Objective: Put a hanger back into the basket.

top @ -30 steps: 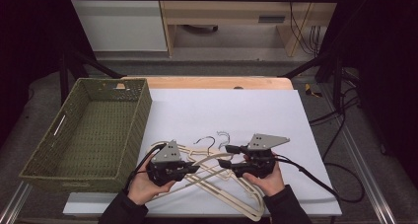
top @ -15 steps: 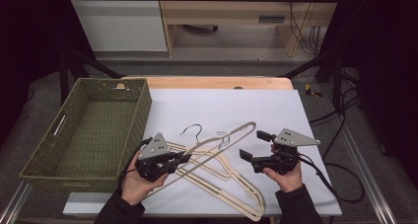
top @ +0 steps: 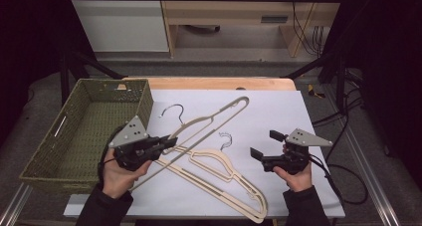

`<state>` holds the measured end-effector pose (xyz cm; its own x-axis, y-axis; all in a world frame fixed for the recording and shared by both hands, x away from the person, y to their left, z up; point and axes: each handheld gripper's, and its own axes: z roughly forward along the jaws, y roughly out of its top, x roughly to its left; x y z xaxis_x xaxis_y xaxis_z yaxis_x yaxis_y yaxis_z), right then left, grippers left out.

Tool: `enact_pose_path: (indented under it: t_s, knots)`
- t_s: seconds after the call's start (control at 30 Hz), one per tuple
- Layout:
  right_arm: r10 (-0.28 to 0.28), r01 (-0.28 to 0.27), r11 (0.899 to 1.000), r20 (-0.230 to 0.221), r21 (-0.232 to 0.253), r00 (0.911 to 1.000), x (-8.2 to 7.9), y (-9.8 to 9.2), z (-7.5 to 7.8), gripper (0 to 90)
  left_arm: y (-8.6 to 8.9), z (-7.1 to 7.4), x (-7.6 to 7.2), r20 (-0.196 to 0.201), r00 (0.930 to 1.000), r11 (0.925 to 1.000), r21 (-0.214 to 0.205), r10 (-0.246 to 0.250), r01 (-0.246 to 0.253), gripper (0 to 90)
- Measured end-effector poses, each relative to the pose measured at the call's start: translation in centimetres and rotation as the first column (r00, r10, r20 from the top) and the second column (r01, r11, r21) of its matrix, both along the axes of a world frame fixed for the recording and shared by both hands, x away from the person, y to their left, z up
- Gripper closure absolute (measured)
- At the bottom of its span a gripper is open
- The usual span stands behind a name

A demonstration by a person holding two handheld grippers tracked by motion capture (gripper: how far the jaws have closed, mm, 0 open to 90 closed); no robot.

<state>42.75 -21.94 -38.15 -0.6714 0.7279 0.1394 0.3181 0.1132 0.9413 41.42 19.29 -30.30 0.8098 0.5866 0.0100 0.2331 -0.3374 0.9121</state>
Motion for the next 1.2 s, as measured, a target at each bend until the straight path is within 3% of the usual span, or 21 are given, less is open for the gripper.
enact_pose_path:
  t_s: [0.23,0.43,0.77,1.03,1.2]
  knots:
    - [-0.011,0.011,1.0,0.003,-0.005,0.9999,0.0,-0.3,0.0,5.1,2.8,2.1,2.0,0.0,0.9989,0.9989,-0.009,0.046,-0.046,85.8]
    - [-0.013,0.013,1.0,0.004,-0.003,0.9999,0.0,-0.3,0.0,4.7,5.4,2.9,3.6,0.002,0.9964,0.9964,0.002,0.085,-0.085,85.8]
    - [-0.017,0.017,1.0,-0.003,-0.01,0.9998,0.2,-0.1,-0.1,4.6,10.1,3.3,5.1,-0.012,0.9861,0.9861,0.011,0.166,-0.166,85.8]
    - [-0.019,0.019,1.0,-0.004,-0.013,0.9998,0.2,-0.2,-0.1,4.0,13.4,3.5,6.0,-0.008,0.9755,0.975,0.035,0.22,-0.219,85.8]
    - [-0.02,0.02,1.0,-0.002,-0.015,0.9998,0.2,-0.2,-0.1,3.5,14.8,3.4,6.2,-0.008,0.971,0.9708,0.026,0.239,-0.239,85.8]
